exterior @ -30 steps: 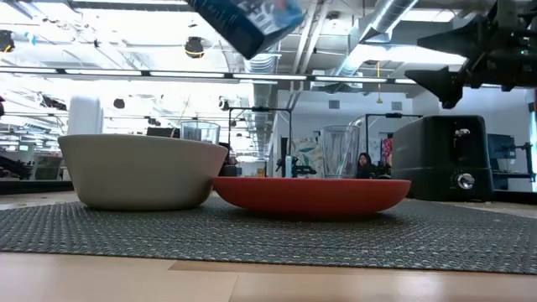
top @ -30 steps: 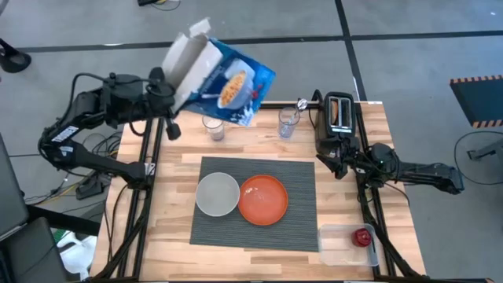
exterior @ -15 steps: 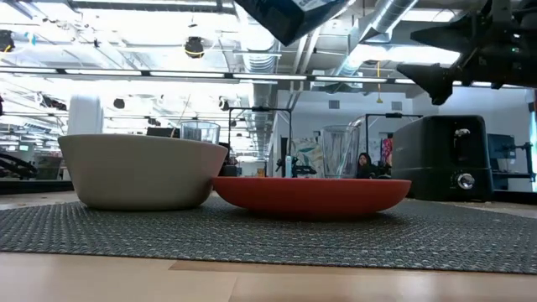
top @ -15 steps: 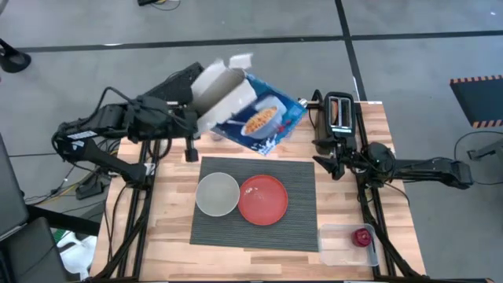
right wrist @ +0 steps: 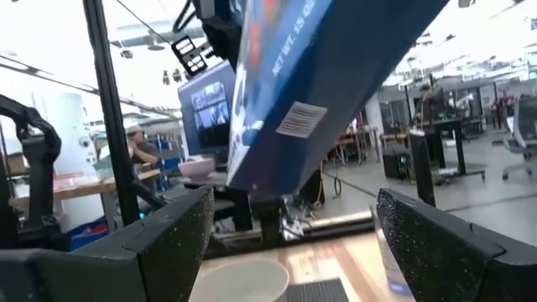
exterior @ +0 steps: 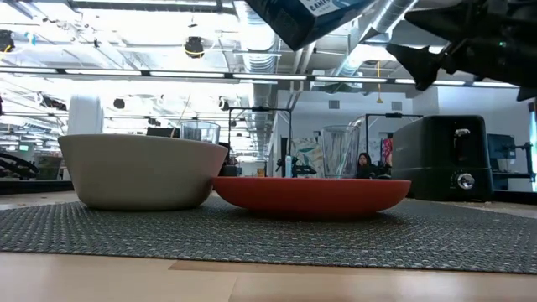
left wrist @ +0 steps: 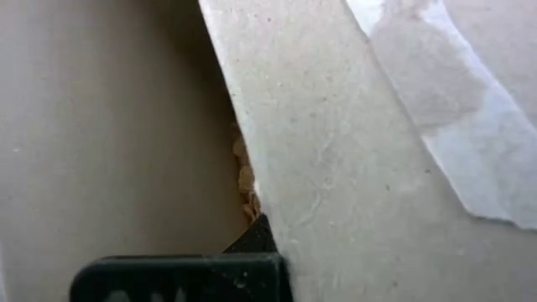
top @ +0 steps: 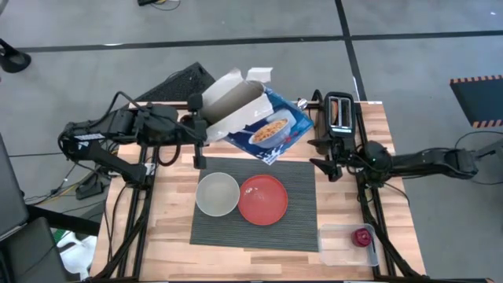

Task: Arrange a breakfast setting
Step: Pour the cereal from the cereal box into the bowl

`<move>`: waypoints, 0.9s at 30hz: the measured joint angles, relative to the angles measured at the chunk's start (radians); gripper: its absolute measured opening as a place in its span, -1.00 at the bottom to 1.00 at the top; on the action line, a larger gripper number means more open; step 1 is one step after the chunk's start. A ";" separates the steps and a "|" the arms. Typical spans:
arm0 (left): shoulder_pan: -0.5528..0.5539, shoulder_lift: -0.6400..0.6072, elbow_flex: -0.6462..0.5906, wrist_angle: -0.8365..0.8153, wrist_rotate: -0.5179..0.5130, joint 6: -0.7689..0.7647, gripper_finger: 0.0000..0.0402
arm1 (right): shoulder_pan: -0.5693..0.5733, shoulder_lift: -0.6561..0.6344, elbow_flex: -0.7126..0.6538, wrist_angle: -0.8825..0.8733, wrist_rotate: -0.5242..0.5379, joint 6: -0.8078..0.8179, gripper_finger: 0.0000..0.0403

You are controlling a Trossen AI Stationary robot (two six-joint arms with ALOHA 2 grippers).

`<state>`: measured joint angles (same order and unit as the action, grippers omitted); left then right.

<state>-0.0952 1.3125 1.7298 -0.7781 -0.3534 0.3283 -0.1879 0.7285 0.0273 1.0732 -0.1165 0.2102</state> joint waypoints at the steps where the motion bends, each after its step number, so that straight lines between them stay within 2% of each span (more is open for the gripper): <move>1: -0.003 0.000 0.000 0.001 0.000 0.000 -1.00 | 0.000 0.025 0.000 0.036 -0.006 -0.003 0.79; 4: -0.010 0.000 0.000 0.003 0.000 0.000 -1.00 | -0.005 0.095 0.008 0.140 -0.033 -0.007 0.79; 8: -0.018 0.000 0.000 0.016 0.001 0.006 -1.00 | -0.019 0.193 0.059 0.143 -0.050 -0.007 0.79; 18: -0.018 0.000 0.000 0.024 0.029 0.012 -1.00 | -0.083 0.464 0.206 0.293 -0.202 0.005 0.79; 27: -0.018 -0.001 0.000 0.032 0.082 0.017 -1.00 | -0.138 0.615 0.275 0.437 -0.321 0.019 0.79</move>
<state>-0.1131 1.3113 1.7298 -0.7463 -0.2718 0.3456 -0.3263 1.3437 0.3022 1.5106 -0.4373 0.2291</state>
